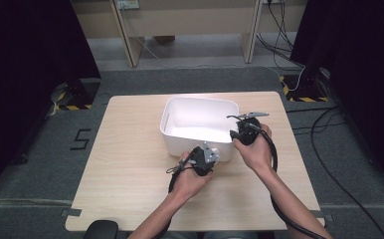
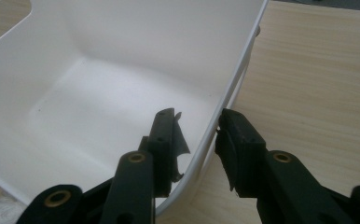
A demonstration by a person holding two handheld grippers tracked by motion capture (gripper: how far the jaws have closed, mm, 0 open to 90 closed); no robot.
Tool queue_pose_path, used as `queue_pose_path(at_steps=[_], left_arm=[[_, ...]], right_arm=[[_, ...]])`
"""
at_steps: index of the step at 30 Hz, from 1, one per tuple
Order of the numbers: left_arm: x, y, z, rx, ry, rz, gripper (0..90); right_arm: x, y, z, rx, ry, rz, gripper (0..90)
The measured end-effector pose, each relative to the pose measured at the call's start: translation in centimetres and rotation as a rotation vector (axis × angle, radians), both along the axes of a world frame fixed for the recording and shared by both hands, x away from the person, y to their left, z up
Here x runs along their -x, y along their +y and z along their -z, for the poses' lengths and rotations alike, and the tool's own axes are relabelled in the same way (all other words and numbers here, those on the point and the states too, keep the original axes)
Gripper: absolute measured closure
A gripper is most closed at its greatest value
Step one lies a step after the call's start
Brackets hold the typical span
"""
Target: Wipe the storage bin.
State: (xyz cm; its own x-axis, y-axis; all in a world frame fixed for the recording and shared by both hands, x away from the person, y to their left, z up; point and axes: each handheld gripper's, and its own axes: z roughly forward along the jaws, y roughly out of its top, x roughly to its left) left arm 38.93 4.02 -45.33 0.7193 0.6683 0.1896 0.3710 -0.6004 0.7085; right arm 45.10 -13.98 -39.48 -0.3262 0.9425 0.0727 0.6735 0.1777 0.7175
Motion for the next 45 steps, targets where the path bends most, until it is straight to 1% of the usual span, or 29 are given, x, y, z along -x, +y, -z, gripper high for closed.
queue_pose_path(at_steps=[4,12,16,20,21,24,26,29,33,36,45], left_arm=[[-0.2,0.0,0.2,-0.004,0.014,0.006,72.7],[-0.2,-0.1,0.6,0.000,0.019,0.000,72.7],[-0.2,-0.1,0.8,0.001,0.021,-0.003,72.6],[-0.2,-0.1,0.9,0.003,0.027,-0.003,72.7],[-0.3,-0.1,0.9,-0.001,0.028,0.000,72.7],[-0.3,-0.1,0.9,-0.002,0.028,0.000,72.7],[-0.3,-0.1,0.9,-0.006,0.027,0.000,72.6],[-0.4,0.0,0.9,-0.001,0.028,-0.003,72.6],[-0.5,0.0,0.9,0.003,0.027,-0.005,72.6],[-0.6,-0.1,1.0,0.000,0.035,-0.001,72.6],[-0.9,-0.4,2.0,-0.019,0.054,0.000,72.6]], right_arm=[[0.0,0.0,0.0,-0.005,0.005,0.002,66.8],[0.0,0.0,0.0,-0.012,0.009,0.001,66.1],[0.0,-0.2,-0.1,-0.033,0.021,0.002,65.4],[-0.1,-0.3,-0.2,-0.042,0.029,0.003,64.8],[-0.1,-0.3,-0.2,-0.052,0.031,0.005,64.3],[0.0,-0.4,-0.5,-0.059,0.027,0.001,63.5],[0.1,-0.5,-0.8,-0.056,0.021,-0.001,65.8],[0.2,-0.6,-1.2,-0.063,0.020,-0.007,67.5],[0.2,-0.6,-1.2,-0.065,0.021,-0.006,67.7],[0.2,-0.5,-1.2,-0.062,0.018,-0.008,67.9],[0.2,-0.5,-1.1,-0.065,0.016,-0.007,68.4]])
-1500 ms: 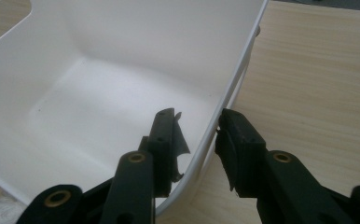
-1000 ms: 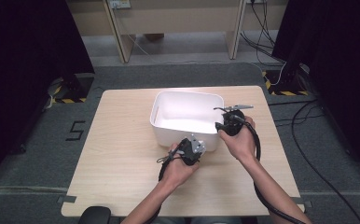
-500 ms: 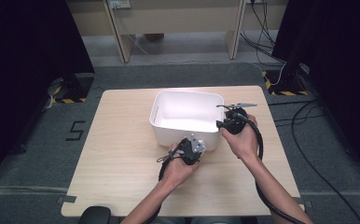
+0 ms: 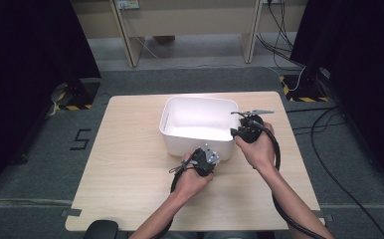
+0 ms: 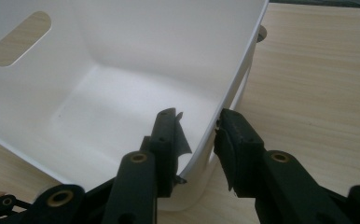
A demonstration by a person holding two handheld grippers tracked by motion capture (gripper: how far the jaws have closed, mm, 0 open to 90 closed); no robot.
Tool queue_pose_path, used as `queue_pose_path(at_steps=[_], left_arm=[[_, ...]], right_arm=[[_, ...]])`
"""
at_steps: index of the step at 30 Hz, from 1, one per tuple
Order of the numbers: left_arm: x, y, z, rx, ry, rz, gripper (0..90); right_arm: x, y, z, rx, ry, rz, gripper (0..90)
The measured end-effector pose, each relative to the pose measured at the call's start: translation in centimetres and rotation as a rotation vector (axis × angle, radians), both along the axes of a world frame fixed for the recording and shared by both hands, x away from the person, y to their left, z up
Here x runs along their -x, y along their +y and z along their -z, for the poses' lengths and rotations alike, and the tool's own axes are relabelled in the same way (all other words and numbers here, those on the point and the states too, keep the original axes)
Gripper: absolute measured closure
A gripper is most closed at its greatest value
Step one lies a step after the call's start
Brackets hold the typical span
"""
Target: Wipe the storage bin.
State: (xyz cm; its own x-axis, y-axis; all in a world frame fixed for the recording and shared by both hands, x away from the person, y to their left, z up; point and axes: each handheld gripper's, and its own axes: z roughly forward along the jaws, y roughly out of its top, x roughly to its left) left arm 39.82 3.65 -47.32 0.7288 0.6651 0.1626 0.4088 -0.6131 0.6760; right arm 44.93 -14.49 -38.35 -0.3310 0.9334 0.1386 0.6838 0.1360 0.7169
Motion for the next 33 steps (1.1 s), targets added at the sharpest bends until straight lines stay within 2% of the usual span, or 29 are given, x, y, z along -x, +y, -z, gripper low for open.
queue_pose_path(at_steps=[17,25,33], left_arm=[[-0.3,-0.6,0.7,-0.008,0.015,0.001,72.6],[-0.3,-1.1,0.4,-0.010,0.014,0.015,72.6],[-0.1,-1.5,-0.2,0.007,0.003,0.024,72.6]], right_arm=[[0.0,0.1,0.0,0.002,-0.007,0.001,69.1],[0.0,0.1,0.0,0.001,-0.007,0.004,69.3],[0.1,0.2,0.0,0.003,-0.008,0.006,69.3]])
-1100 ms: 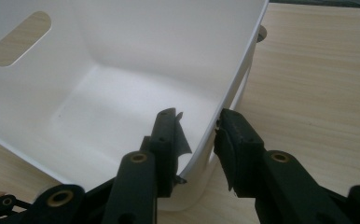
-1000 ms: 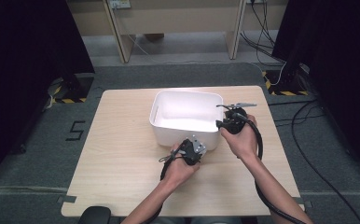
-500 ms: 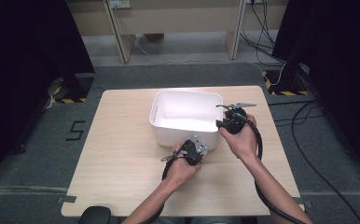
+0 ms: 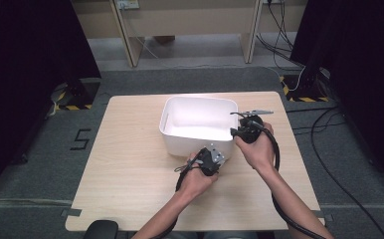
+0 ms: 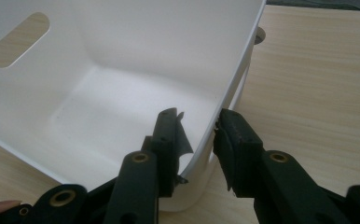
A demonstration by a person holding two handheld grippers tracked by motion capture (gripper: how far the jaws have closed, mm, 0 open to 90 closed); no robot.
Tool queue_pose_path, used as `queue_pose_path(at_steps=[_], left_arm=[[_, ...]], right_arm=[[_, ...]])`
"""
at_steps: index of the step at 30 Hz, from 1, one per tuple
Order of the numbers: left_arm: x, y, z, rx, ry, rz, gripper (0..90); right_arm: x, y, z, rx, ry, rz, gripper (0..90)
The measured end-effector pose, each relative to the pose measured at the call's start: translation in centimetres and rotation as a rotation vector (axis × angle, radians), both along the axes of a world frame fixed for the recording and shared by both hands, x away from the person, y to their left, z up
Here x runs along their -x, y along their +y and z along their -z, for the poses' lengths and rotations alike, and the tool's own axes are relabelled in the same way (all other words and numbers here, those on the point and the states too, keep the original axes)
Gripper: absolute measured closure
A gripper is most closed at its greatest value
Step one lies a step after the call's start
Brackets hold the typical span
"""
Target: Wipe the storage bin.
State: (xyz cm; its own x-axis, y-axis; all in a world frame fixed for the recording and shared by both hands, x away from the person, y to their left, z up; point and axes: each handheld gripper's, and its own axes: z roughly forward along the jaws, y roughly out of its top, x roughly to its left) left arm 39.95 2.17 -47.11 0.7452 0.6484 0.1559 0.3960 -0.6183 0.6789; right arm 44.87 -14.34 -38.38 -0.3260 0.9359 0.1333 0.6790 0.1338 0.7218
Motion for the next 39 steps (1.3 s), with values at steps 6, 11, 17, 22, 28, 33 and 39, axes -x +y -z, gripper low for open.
queue_pose_path(at_steps=[6,11,17,22,28,33,39], left_arm=[[0.2,-0.1,-0.9,0.008,-0.016,0.005,72.6],[0.4,-0.1,-1.4,0.016,-0.031,0.003,72.6],[0.5,-0.1,-2.1,0.024,-0.041,0.007,72.7],[0.6,-0.1,-2.7,0.036,-0.052,0.010,72.6],[0.8,-0.3,-3.6,0.056,-0.071,0.012,72.7],[0.9,-0.4,-4.1,0.060,-0.081,0.014,72.6],[0.9,-0.6,-4.4,0.061,-0.087,0.018,72.6]], right_arm=[[0.0,0.0,0.0,-0.002,0.000,0.001,69.3],[0.0,0.0,0.0,-0.002,0.000,0.002,69.3],[0.0,0.0,0.0,-0.002,0.001,0.002,69.3],[0.0,0.0,0.0,-0.001,0.000,0.002,69.3],[0.0,0.0,0.0,-0.003,0.001,0.004,69.3],[0.0,0.0,0.0,-0.004,0.001,0.005,69.4],[-0.1,0.0,0.0,-0.003,0.001,0.003,69.3]])
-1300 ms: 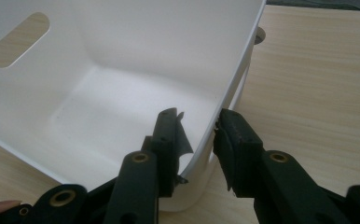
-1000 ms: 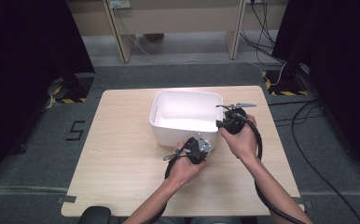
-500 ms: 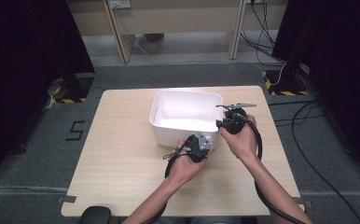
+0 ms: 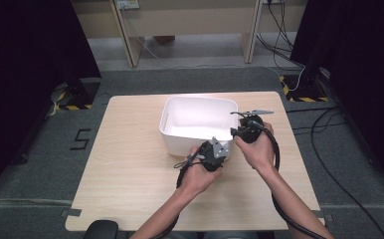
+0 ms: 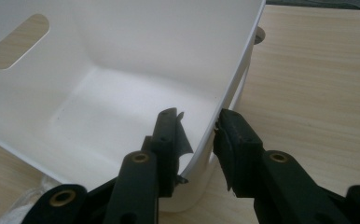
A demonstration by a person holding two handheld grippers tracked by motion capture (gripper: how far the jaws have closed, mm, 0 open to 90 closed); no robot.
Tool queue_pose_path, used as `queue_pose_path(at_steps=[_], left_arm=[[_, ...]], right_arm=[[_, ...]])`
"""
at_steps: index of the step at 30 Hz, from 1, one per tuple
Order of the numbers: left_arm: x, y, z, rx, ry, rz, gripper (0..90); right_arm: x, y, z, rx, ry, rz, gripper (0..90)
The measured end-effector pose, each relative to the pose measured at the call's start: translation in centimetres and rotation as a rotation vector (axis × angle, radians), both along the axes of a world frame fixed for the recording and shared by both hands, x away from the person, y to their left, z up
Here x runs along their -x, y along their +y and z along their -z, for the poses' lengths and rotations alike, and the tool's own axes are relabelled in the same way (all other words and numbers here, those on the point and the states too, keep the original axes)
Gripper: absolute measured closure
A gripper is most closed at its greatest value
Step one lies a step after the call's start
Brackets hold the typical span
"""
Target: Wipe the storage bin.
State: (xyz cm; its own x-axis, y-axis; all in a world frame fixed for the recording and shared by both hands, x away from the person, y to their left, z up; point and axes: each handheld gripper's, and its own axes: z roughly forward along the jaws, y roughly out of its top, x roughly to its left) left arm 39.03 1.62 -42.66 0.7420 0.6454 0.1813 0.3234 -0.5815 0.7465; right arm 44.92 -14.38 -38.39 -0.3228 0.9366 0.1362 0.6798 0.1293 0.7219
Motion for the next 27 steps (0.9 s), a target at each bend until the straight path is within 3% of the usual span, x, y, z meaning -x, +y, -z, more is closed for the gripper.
queue_pose_path(at_steps=[27], left_arm=[[-0.15,-0.76,-0.09,-0.010,-0.002,0.014,72.7]], right_arm=[[-0.05,-0.02,-0.02,0.000,-0.001,0.001,69.4]])
